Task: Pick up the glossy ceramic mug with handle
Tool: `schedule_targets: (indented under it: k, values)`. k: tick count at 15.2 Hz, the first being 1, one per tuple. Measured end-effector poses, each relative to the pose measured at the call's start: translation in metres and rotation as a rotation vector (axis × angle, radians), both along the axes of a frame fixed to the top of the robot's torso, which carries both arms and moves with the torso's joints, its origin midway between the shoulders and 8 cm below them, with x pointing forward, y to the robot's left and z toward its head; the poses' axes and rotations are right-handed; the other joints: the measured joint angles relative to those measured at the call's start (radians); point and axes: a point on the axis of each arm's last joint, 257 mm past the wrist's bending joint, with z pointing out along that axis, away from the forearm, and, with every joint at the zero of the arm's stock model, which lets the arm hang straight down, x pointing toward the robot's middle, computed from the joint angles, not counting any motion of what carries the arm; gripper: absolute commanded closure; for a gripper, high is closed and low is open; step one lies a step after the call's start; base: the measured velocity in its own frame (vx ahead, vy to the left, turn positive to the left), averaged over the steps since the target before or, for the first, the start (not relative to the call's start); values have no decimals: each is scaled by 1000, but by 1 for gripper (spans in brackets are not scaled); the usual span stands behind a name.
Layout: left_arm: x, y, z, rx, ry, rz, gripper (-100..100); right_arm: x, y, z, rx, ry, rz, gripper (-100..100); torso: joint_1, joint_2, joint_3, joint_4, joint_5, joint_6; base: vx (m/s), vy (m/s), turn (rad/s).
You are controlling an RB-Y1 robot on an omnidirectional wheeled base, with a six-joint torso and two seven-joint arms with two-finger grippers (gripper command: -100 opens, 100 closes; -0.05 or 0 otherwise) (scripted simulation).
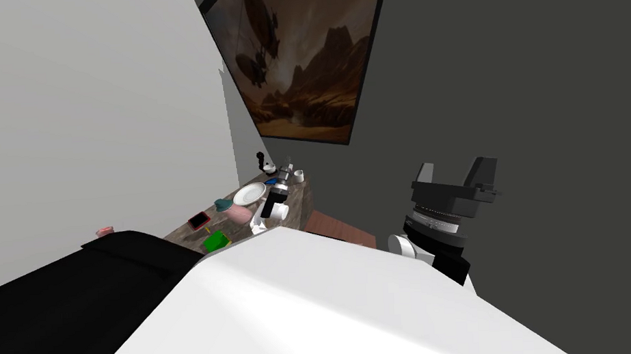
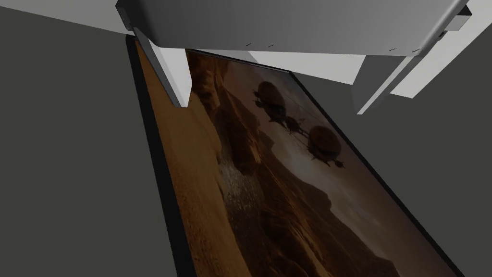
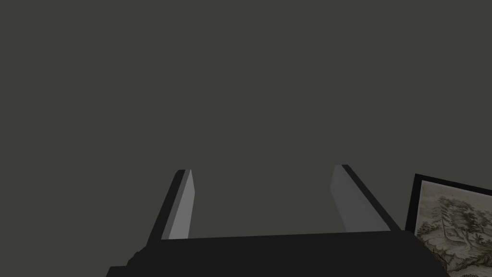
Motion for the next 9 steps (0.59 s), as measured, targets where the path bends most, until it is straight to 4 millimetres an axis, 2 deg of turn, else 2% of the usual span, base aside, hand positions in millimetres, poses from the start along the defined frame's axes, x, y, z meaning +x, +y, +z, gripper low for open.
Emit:
schedule_targets:
  k: [9]
  values:
    - [56,10,-55,47,195,18,-100,0,0,0,0,0,0,0,0,0,0,0,0,0,-21,14,-27]
